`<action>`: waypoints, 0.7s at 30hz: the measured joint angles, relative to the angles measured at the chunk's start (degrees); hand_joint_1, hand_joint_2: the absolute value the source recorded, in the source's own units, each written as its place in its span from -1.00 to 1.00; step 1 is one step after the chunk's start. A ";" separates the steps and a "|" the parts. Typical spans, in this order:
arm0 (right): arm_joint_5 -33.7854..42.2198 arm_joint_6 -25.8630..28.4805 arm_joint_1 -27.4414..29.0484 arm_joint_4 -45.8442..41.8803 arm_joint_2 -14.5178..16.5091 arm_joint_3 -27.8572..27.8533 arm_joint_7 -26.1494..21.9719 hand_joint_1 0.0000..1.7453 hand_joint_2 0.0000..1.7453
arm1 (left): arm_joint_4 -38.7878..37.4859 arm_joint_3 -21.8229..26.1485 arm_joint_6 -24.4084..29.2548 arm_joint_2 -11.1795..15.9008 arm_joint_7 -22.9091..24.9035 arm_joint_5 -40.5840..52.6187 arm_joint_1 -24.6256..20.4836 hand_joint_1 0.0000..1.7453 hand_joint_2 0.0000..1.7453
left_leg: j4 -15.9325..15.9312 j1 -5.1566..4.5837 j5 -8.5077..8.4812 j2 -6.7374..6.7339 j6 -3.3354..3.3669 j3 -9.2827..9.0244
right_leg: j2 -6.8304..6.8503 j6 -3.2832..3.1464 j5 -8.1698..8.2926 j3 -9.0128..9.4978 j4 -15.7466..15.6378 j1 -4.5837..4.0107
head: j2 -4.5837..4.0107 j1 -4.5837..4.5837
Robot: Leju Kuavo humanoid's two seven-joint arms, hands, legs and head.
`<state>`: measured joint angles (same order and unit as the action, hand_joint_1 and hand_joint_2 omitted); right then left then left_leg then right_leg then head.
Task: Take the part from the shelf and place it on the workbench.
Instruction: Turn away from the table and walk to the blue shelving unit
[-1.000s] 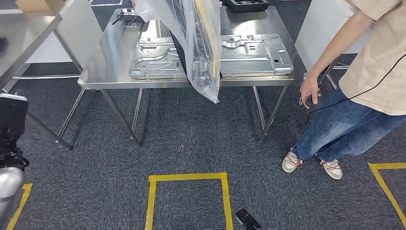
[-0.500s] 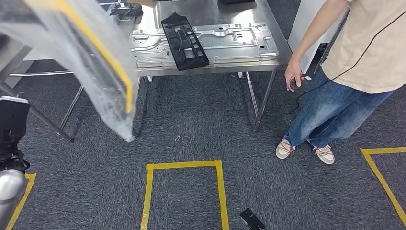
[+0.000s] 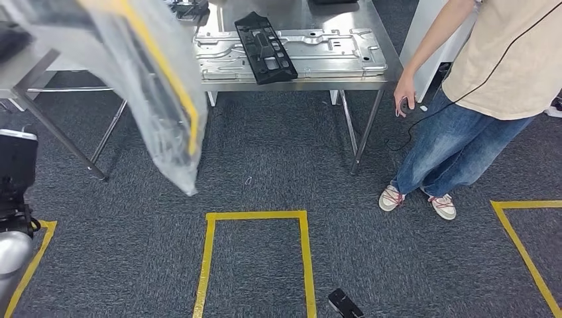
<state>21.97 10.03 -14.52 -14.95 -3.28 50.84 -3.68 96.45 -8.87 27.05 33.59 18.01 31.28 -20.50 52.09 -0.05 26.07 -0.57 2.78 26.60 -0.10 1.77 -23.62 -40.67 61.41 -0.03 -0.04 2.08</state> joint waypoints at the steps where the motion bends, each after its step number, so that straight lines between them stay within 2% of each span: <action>1: 0.00 -0.01 0.04 0.00 0.00 0.00 -0.01 -1.00 1.00 | 0.01 -0.09 -0.08 -0.02 -0.02 -0.19 0.03 -1.00 -1.00 | 0.04 0.05 -0.52 0.00 0.15 0.64 | 0.01 0.29 -2.70 -1.52 4.37 0.10 | 0.01 -0.02; 2: -0.01 -0.01 0.10 0.00 0.00 0.00 -0.02 -1.00 1.00 | 0.01 -0.20 -0.17 -0.02 -0.04 -0.37 0.11 -1.00 -1.00 | 0.08 0.05 -1.04 0.01 0.15 1.29 | 0.01 0.54 -4.80 -2.71 8.35 0.21 | 0.01 -0.03; 3: -0.01 -0.01 0.14 0.00 -0.01 0.00 -0.03 -1.00 1.00 | 0.01 -0.32 -0.25 -0.02 -0.08 -0.55 0.19 -1.00 -1.00 | 0.12 0.07 -1.50 0.01 0.07 1.91 | 0.02 0.73 -5.92 -3.04 10.72 0.32 | 0.01 -0.02; 4: -0.02 -0.01 0.15 0.00 -0.02 0.00 -0.06 -1.00 0.50 | 0.01 -0.43 -0.33 -0.02 -0.12 -0.67 0.30 -1.00 -1.00 | 0.18 0.12 -1.88 0.02 -0.08 2.42 | 0.03 0.85 -5.98 -2.16 10.77 0.42 | 0.02 -0.02; 5: -0.02 0.00 0.15 0.00 -0.06 0.00 -0.13 -1.00 0.00 | 0.01 -0.51 -0.40 -0.02 -0.15 -0.71 0.39 -1.00 -1.00 | 0.26 0.20 -2.18 0.02 -0.26 2.83 | 0.03 0.89 -5.12 0.03 8.33 0.50 | 0.02 -0.02; 7: 0.02 0.02 0.14 0.00 -0.17 0.00 -0.36 -1.00 -1.00 | 0.02 -0.54 -0.52 -0.02 -0.19 -0.72 0.48 -1.00 -1.00 | 0.65 0.23 -2.47 -0.01 -0.69 3.40 | 0.01 0.89 -2.90 6.23 -0.36 0.64 | 0.01 -0.03; 8: 0.05 0.02 0.13 0.00 -0.22 -0.01 -0.50 -1.00 -1.00 | 0.03 -0.54 -0.59 -0.01 -0.21 -0.73 0.45 -1.00 -1.00 | 0.94 0.19 -2.54 -0.03 -0.95 3.69 | -0.07 0.66 -2.21 8.43 -3.86 0.66 | 0.01 0.01; 9: 0.09 0.02 0.13 0.00 -0.24 -0.01 -0.63 -1.00 -1.00 | 0.05 -0.56 -0.64 -0.01 -0.30 -0.77 0.41 -1.00 -1.00 | 1.17 0.10 -2.62 -0.05 -1.23 3.95 | -0.15 0.38 -1.96 9.59 -5.90 0.61 | 0.01 0.06; 12: 0.21 0.02 0.13 0.00 -0.26 -0.02 -1.07 -1.00 -1.00 | 0.13 -0.70 -0.74 0.01 -0.62 -1.19 0.41 -1.00 -1.00 | 1.50 0.21 -2.87 -0.06 -2.11 4.56 | -0.22 -0.85 -1.58 9.34 -6.50 0.40 | 0.01 0.15; 13: 0.22 0.02 0.12 0.00 -0.29 -0.02 -1.21 -1.00 -1.00 | 0.13 -0.73 -0.76 0.03 -0.69 -1.35 0.44 -1.00 -1.00 | 2.26 0.35 -2.27 -0.04 -2.37 4.99 | -0.18 -1.27 -1.34 9.20 -6.56 0.44 | 0.01 0.16; 14: 0.19 0.03 0.11 0.00 -0.33 -0.02 -1.31 -1.00 -1.00 | 0.14 -0.75 -0.79 0.04 -0.76 -1.50 0.44 -1.00 -1.00 | 4.20 0.47 -0.97 0.00 -2.63 5.88 | -0.14 -1.65 -1.10 9.05 -6.65 0.51 | 0.01 0.17; 15: 0.14 0.05 0.10 0.00 -0.36 -0.02 -1.35 -1.00 -1.00 | 0.15 -0.76 -0.81 0.05 -0.83 -1.61 0.48 -1.00 -1.00 | 7.48 0.57 0.97 0.03 -2.90 7.31 | -0.11 -1.97 -0.90 8.85 -6.67 0.54 | 0.01 0.18; 17: 0.05 0.15 0.11 0.00 -0.39 -0.02 -1.36 -1.00 -1.00 | 0.16 -0.85 -0.90 0.05 -0.92 -1.74 0.66 -1.00 -1.00 | 15.93 0.63 4.89 0.06 -3.31 10.92 | -0.12 -2.34 -0.60 8.38 -6.64 0.43 | 0.01 0.21; 18: 0.05 0.19 0.15 0.00 -0.39 -0.02 -1.35 -1.00 -1.00 | 0.16 -0.91 -0.96 0.04 -0.94 -1.78 0.78 -1.00 -1.00 | 18.84 0.65 5.79 0.06 -3.40 12.16 | -0.13 -2.44 -0.48 8.18 -6.63 0.37 | 0.01 0.21; 19: 0.11 0.12 0.17 0.00 -0.39 -0.02 -1.33 -1.00 -1.00 | 0.16 -0.96 -1.01 0.04 -0.95 -1.79 0.86 -1.00 -1.00 | 19.53 0.65 5.56 0.06 -3.38 12.35 | -0.04 -2.49 -0.38 8.06 -6.62 0.31 | 0.01 0.22; 20: 0.17 0.02 0.20 0.00 -0.39 -0.02 -1.31 -1.00 -1.00 | 0.16 -0.97 -1.05 0.04 -0.97 -1.82 0.86 -1.00 -1.00 | 17.64 0.63 4.24 0.01 -3.25 11.29 | 0.10 -2.49 -0.30 8.02 -6.62 0.26 | 0.02 0.22; 21: 0.25 -0.09 0.22 0.00 -0.38 -0.02 -1.30 -1.00 -1.00 | 0.16 -0.96 -1.07 0.04 -0.98 -1.85 0.77 -1.00 -1.00 | 13.74 0.56 2.25 -0.26 -3.01 9.26 | 0.29 -2.47 -0.25 8.06 -6.62 0.21 | 0.02 0.22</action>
<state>22.22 9.94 -14.29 -14.95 -3.66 50.82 -4.97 96.61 -9.83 25.98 33.64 17.03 29.43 -19.73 65.84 0.51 28.31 -0.83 -0.23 35.86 0.19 -0.71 -23.87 -32.61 54.79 0.17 -0.02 2.30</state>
